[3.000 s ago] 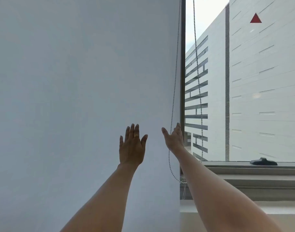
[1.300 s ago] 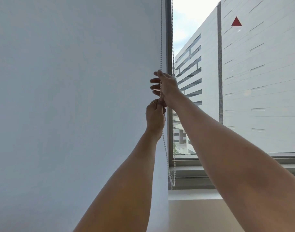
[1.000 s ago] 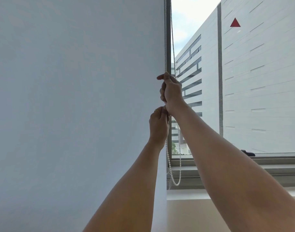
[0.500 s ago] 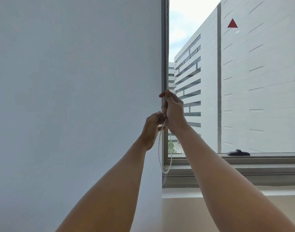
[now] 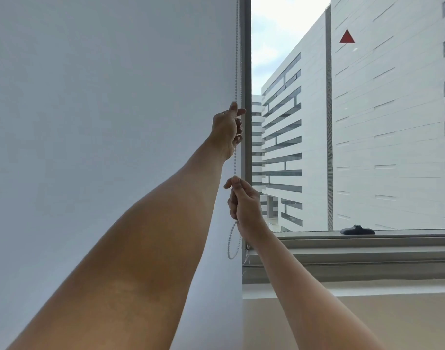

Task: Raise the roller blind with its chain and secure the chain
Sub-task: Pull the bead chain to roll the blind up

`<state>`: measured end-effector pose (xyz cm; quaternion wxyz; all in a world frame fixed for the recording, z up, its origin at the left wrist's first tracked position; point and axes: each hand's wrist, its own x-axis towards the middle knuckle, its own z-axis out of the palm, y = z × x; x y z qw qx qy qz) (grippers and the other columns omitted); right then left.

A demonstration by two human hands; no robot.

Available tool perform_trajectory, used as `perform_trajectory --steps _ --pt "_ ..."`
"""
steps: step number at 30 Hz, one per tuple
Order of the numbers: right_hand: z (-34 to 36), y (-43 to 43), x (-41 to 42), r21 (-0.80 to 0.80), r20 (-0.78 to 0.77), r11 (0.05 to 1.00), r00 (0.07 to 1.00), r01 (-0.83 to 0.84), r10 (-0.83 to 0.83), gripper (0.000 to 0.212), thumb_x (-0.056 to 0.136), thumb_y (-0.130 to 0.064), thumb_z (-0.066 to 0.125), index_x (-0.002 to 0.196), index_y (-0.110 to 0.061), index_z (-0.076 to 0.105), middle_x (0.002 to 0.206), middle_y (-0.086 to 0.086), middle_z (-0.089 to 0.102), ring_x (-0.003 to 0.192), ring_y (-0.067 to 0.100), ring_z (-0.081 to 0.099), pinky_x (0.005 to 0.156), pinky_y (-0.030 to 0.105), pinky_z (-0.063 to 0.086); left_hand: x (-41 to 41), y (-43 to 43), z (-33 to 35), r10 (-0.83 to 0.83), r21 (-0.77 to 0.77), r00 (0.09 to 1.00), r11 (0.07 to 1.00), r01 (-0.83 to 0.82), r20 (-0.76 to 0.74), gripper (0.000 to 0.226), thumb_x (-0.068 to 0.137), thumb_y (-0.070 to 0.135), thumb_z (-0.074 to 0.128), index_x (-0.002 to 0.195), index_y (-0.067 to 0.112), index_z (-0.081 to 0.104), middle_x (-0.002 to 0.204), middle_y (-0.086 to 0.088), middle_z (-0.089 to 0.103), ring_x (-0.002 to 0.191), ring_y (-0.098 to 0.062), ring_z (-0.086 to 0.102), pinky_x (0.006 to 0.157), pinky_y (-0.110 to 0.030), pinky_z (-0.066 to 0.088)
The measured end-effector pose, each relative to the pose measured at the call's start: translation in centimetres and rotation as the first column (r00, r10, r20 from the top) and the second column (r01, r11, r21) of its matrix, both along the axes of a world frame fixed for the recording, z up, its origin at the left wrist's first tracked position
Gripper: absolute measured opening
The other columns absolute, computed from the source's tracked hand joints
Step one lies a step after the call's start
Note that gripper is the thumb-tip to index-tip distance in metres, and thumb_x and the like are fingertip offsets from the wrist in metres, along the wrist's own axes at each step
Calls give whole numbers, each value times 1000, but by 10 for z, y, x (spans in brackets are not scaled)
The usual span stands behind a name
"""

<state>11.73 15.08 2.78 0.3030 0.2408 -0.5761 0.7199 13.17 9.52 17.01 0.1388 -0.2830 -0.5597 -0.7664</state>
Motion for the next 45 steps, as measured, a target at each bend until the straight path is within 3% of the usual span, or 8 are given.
perform_trajectory --steps 9,13,20,26,29,35,40,45 --pt "-14 4 -12 119 111 981 984 -154 141 42 99 -24 36 67 -25 64 44 -10 40 38 4 31 37 15 25 -13 1 -29 101 108 988 990 -88 -119 40 96 27 41 58 15 45 46 4 33 35 -6 23 35 -17 19" --pt "12 12 -14 123 179 968 964 -218 194 34 98 -27 34 86 -16 65 71 -1 66 66 10 61 67 26 49 -12 -1 -31 56 153 982 988 -28 -179 40 96 25 42 58 16 44 37 11 31 31 -4 22 35 -17 16" --pt "108 14 2 -17 -8 991 991 -134 134 41 98 -37 32 88 -10 61 78 6 64 77 17 62 86 34 47 -18 -12 -50 167 108 962 983 -146 -215 39 97 25 41 59 16 43 47 4 35 38 -5 29 43 -19 26" --pt "161 -9 21 42 30 999 999 -24 23 25 96 -30 42 87 -10 55 82 5 63 73 18 62 67 26 52 -20 -6 -100 82 82 986 994 -71 -143 38 97 26 38 61 17 42 53 -2 28 38 -6 22 37 -15 19" --pt "161 -19 20 7 68 991 989 131 -131 29 98 -28 39 87 -11 60 63 0 48 49 9 42 41 17 36 -16 -3 -113 61 77 986 996 -50 -154 39 98 25 38 59 18 40 51 1 26 38 -5 20 36 -15 19" --pt "133 -21 14 -132 -51 984 991 117 -124 36 97 -25 41 67 -18 60 52 -3 30 33 4 23 33 17 18 -16 1 -135 -7 43 987 999 14 -161 41 98 26 37 58 18 37 38 12 30 35 -3 24 37 -15 23" --pt "116 -22 11 -150 -76 986 994 71 -83 37 96 -24 44 63 -18 58 48 -4 28 32 3 25 32 15 21 -27 -10 -139 -51 -68 989 997 42 -142 45 99 28 30 58 18 42 49 9 37 44 -5 33 49 -21 28" --pt "95 -14 11 -117 -58 987 991 114 -121 36 96 -24 44 63 -19 58 48 -3 28 34 3 24 32 16 21 -29 -24 -112 -56 -93 993 995 46 -107 48 99 37 19 82 16 58 80 -7 62 80 -20 59 79 -37 46"
